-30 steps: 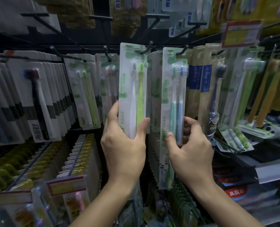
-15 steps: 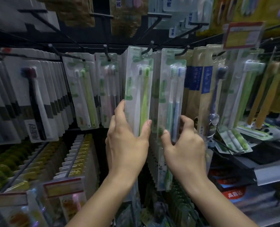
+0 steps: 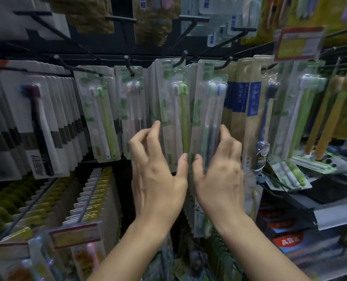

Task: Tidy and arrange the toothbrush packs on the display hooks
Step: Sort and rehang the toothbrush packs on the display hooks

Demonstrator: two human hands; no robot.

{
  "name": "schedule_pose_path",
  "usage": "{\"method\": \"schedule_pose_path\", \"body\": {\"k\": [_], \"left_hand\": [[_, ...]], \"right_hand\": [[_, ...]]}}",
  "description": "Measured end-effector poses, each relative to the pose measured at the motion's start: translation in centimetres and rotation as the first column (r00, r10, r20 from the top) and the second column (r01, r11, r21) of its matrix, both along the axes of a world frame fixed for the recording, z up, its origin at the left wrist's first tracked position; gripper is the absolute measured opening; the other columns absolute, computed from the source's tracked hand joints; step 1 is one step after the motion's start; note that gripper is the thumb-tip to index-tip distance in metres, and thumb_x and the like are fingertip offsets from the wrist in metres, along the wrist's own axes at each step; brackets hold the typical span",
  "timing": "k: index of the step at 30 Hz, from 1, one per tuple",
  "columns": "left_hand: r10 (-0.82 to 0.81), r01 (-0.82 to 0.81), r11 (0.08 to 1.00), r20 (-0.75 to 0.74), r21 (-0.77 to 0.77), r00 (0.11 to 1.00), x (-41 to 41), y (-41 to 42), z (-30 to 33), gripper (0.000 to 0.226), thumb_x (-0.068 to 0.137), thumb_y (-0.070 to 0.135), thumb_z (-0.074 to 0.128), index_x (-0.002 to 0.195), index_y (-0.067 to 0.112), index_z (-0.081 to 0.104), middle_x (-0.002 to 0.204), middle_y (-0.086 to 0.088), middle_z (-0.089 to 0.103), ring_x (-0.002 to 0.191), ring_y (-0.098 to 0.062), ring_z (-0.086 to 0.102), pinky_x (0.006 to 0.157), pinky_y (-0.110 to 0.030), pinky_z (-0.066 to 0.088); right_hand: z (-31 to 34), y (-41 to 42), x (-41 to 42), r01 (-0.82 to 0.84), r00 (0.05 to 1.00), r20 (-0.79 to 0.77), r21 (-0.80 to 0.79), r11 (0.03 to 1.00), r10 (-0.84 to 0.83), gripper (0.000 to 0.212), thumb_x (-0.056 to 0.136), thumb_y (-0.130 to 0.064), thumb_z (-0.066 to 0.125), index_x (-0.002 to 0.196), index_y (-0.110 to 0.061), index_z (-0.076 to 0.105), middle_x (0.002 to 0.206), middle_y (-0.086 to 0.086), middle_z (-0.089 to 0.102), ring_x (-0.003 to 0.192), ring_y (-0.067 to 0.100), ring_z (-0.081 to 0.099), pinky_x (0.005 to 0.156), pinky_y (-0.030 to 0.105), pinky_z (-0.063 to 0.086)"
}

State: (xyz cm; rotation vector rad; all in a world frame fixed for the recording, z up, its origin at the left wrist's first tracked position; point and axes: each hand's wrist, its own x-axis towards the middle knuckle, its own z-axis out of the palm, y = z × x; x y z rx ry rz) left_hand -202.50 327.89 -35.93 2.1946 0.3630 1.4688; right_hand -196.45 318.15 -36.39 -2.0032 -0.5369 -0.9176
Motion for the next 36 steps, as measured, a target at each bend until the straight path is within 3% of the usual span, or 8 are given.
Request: {"method": "schedule_pose_path", "body": {"k": [2, 5, 9, 14, 18, 23, 30, 36], "left_hand": [[-0.001, 0.001, 0.996, -0.003, 0.084, 1.000, -0.1, -0.1, 0.2, 0.080, 0.092, 0.030, 0.075, 0.161, 0.022, 0.034, 0.152, -0.002, 0.032, 0.136, -0.006, 0.036, 0.104, 0.005, 0.016], [-0.012, 0.020, 0.981, -0.046, 0.191, 0.999, -0.3, -0.2, 0.3, 0.080, 0.093, 0.026, 0.074, 0.162, 0.030, 0.033, 0.162, -0.002, 0.025, 0.147, -0.021, 0.037, 0.113, -0.019, 0.030], [-0.026, 0.047, 0.974, -0.096, 0.221, 0.995, -0.3, -0.4, 0.1, 0.079, 0.095, 0.024, 0.072, 0.162, 0.036, 0.033, 0.168, 0.001, 0.015, 0.155, -0.021, 0.025, 0.117, -0.030, 0.031], [-0.039, 0.059, 0.979, -0.104, 0.197, 0.994, -0.3, -0.2, 0.0, 0.076, 0.096, 0.023, 0.069, 0.161, 0.037, 0.033, 0.171, 0.007, 0.007, 0.158, -0.018, 0.015, 0.117, -0.036, 0.037], [-0.049, 0.071, 0.982, -0.125, 0.174, 0.991, -0.3, -0.2, -0.1, 0.078, 0.094, 0.022, 0.070, 0.162, 0.036, 0.034, 0.171, 0.009, 0.006, 0.158, -0.017, 0.014, 0.115, -0.049, 0.047], [-0.047, 0.067, 0.985, -0.124, 0.162, 0.991, -0.4, -0.3, -0.3, 0.080, 0.091, 0.020, 0.071, 0.161, 0.035, 0.034, 0.171, 0.011, 0.007, 0.158, -0.016, 0.013, 0.119, -0.045, 0.043], [-0.053, 0.070, 0.985, -0.109, 0.155, 0.993, -0.4, -0.2, -0.5, 0.080, 0.090, 0.018, 0.070, 0.160, 0.033, 0.036, 0.170, 0.011, 0.009, 0.157, -0.015, 0.016, 0.120, -0.041, 0.039], [-0.051, 0.069, 0.985, -0.116, 0.158, 0.992, -0.4, -0.3, -0.6, 0.080, 0.090, 0.017, 0.070, 0.160, 0.033, 0.036, 0.170, 0.011, 0.010, 0.157, -0.016, 0.017, 0.121, -0.041, 0.038]], "right_hand": [[0.2, 0.1, 0.1, -0.015, 0.997, 0.081, 0.006, 1.000, 0.014, 0.076, 0.096, -0.022, 0.064, 0.161, -0.025, 0.025, 0.153, 0.010, 0.032, 0.126, 0.026, 0.049, 0.085, 0.040, 0.055], [0.3, 0.3, 0.6, 0.007, 0.991, 0.131, -0.046, 0.999, 0.000, 0.075, 0.094, -0.016, 0.064, 0.159, -0.034, 0.030, 0.155, 0.013, 0.027, 0.130, 0.033, 0.050, 0.073, 0.045, 0.061], [0.3, 0.6, 1.1, 0.033, 0.994, 0.107, -0.081, 0.996, -0.024, 0.072, 0.093, -0.012, 0.056, 0.157, -0.036, 0.033, 0.151, 0.011, 0.025, 0.123, 0.030, 0.051, 0.059, 0.042, 0.061], [0.2, 1.0, 1.5, 0.026, 0.993, 0.119, -0.048, 0.999, -0.020, 0.072, 0.092, -0.012, 0.062, 0.157, -0.031, 0.037, 0.153, 0.011, 0.025, 0.122, 0.033, 0.053, 0.076, 0.047, 0.062], [0.3, 1.4, 1.8, 0.029, 0.994, 0.109, -0.031, 0.999, -0.026, 0.078, 0.089, -0.003, 0.065, 0.157, -0.029, 0.037, 0.153, 0.009, 0.025, 0.107, 0.028, 0.057, 0.071, 0.047, 0.062], [0.5, 1.4, 1.9, 0.068, 0.991, 0.118, -0.045, 0.997, -0.062, 0.078, 0.085, -0.001, 0.062, 0.155, -0.026, 0.038, 0.152, 0.009, 0.027, 0.102, 0.029, 0.057, 0.064, 0.043, 0.061], [0.7, 1.5, 2.3, 0.063, 0.989, 0.133, -0.038, 0.997, -0.058, 0.073, 0.089, -0.009, 0.069, 0.154, -0.023, 0.038, 0.152, 0.008, 0.029, 0.109, 0.029, 0.058, 0.069, 0.039, 0.061], [0.6, 1.9, 2.8, 0.055, 0.990, 0.131, -0.021, 0.998, -0.052, 0.079, 0.084, 0.005, 0.065, 0.154, -0.022, 0.038, 0.151, 0.010, 0.028, 0.109, 0.034, 0.059, 0.068, 0.043, 0.062]]}}
